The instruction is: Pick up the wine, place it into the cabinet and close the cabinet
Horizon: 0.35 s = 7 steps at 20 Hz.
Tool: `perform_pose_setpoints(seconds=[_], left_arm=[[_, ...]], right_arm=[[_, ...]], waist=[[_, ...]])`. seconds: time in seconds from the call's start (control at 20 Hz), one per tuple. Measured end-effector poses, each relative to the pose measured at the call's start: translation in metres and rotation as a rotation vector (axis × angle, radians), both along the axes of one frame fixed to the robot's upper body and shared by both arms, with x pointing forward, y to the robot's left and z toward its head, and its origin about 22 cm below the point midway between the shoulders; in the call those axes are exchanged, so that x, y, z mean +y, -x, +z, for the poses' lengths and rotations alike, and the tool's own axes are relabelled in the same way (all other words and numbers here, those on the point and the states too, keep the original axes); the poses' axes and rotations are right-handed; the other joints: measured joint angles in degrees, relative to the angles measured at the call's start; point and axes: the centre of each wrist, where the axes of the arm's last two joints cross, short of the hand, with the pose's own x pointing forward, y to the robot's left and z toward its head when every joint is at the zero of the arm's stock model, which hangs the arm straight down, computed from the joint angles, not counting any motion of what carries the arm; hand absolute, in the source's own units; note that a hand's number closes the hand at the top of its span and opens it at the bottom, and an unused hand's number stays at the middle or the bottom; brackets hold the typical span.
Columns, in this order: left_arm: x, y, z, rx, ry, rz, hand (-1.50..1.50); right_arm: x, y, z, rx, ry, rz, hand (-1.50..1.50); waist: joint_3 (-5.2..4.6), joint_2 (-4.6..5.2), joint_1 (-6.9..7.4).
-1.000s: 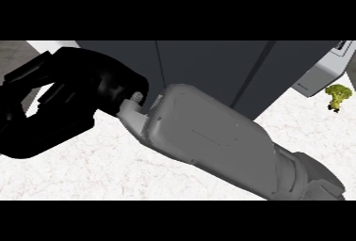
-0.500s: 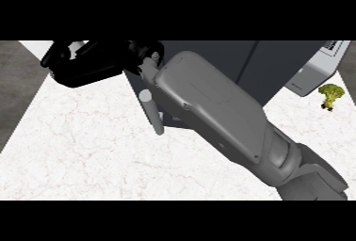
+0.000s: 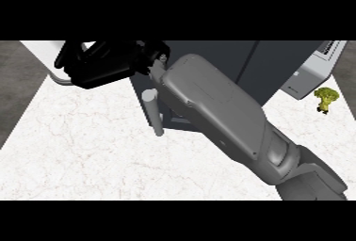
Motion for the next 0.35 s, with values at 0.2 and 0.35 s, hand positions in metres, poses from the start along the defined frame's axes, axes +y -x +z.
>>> perform_pose_setpoints(seconds=[0.2, 0.35], left_arm=[[-0.007, -0.001, 0.001, 0.000, 0.018, -0.024, -1.50], [-0.012, -0.002, 0.002, 0.010, 0.033, -0.045, -1.50]], right_arm=[[-0.002, -0.001, -0.004, -0.011, -0.047, 0.017, 1.50], [-0.001, -0.001, -0.004, -0.017, -0.060, 0.031, 1.50]], waist=[[-0.44, -0.02, -0.19], [-0.66, 0.03, -0.52]])
